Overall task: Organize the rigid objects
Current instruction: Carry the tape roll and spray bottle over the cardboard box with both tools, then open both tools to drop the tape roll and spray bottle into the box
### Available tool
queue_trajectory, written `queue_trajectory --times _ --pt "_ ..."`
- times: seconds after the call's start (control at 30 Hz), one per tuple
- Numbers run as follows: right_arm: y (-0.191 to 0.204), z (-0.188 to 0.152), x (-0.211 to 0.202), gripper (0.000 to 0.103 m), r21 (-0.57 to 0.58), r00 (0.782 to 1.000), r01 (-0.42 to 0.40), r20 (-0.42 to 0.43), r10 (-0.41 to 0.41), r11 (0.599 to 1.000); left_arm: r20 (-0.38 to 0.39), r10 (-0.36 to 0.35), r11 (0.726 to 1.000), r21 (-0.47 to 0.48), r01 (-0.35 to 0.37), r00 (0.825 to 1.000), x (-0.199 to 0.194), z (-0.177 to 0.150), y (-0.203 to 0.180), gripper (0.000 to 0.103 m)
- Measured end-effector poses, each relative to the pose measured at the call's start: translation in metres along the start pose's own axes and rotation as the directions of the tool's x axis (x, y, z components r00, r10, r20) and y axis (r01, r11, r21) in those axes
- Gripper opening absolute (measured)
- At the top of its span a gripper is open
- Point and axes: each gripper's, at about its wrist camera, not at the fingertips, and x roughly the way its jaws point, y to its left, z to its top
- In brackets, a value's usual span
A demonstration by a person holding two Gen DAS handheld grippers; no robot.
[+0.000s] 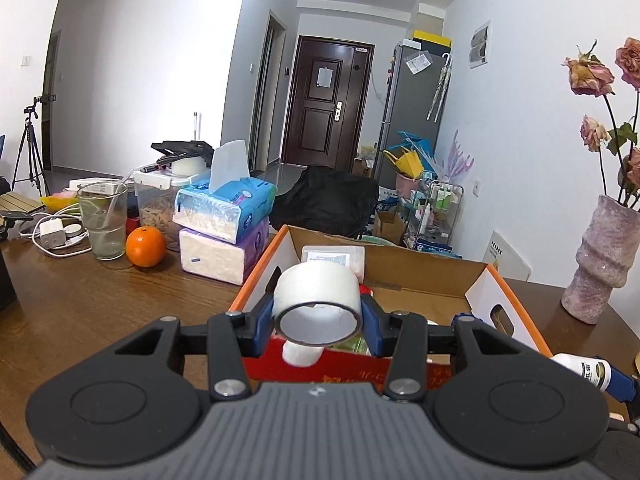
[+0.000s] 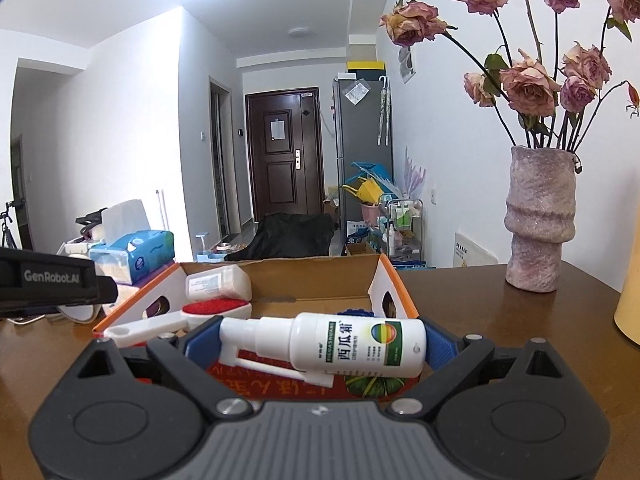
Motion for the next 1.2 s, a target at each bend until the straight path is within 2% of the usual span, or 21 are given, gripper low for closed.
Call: queue_trajectory --times 1.2 --pt "-0.005 0.026 0.094 0.098 -0.001 1.0 0.016 0.001 -0.016 1.0 -0.012 0.007 1.0 0.028 -0.007 1.0 0.089 0.027 -0.021 0.045"
